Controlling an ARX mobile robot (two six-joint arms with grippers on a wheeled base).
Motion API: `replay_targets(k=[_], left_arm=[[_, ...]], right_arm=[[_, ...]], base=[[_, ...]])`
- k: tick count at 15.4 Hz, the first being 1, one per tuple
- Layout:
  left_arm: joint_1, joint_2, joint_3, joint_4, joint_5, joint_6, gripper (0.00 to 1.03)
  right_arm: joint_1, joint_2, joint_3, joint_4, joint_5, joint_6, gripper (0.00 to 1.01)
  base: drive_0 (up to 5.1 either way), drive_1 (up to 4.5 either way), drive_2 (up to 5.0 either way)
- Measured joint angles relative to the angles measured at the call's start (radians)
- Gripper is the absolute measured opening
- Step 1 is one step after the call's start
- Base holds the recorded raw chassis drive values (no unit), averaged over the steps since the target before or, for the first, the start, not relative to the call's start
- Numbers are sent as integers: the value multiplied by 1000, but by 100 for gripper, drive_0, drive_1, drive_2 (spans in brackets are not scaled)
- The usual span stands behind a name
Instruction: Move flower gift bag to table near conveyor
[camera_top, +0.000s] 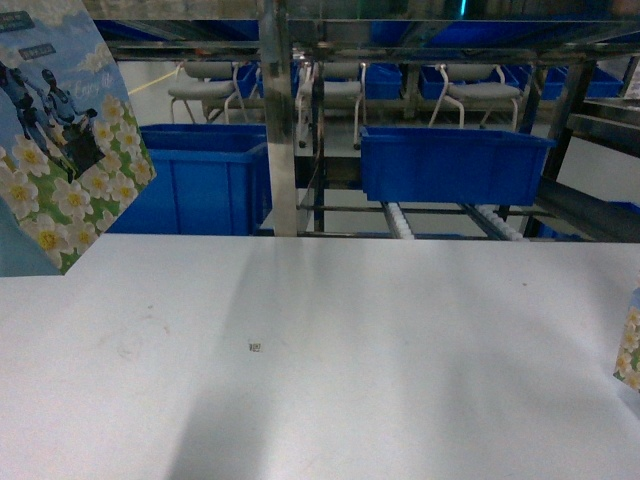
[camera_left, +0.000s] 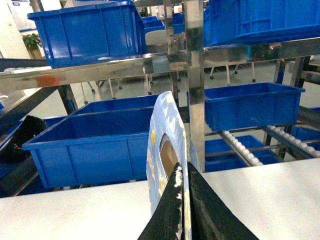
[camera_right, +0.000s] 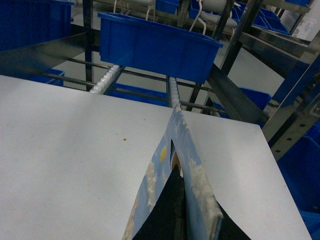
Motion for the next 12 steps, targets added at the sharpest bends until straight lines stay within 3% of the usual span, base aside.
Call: replay_targets(k=[4,6,8,12], left_arm=[[0,0,0,0,0,0,2],[0,0,0,0,0,0,2],[0,0,0,0,0,0,2],[0,0,0,0,0,0,2]], right_arm=[[-4,74,98,2,-42,5,2],[10,99,72,6,-74,0,2],[18,138,35,29,-67,-6,2],[29,153,-76,61,-31,-10,2]], base=[[-503,242,242],[-503,242,242],[-503,242,242],[0,0,0]])
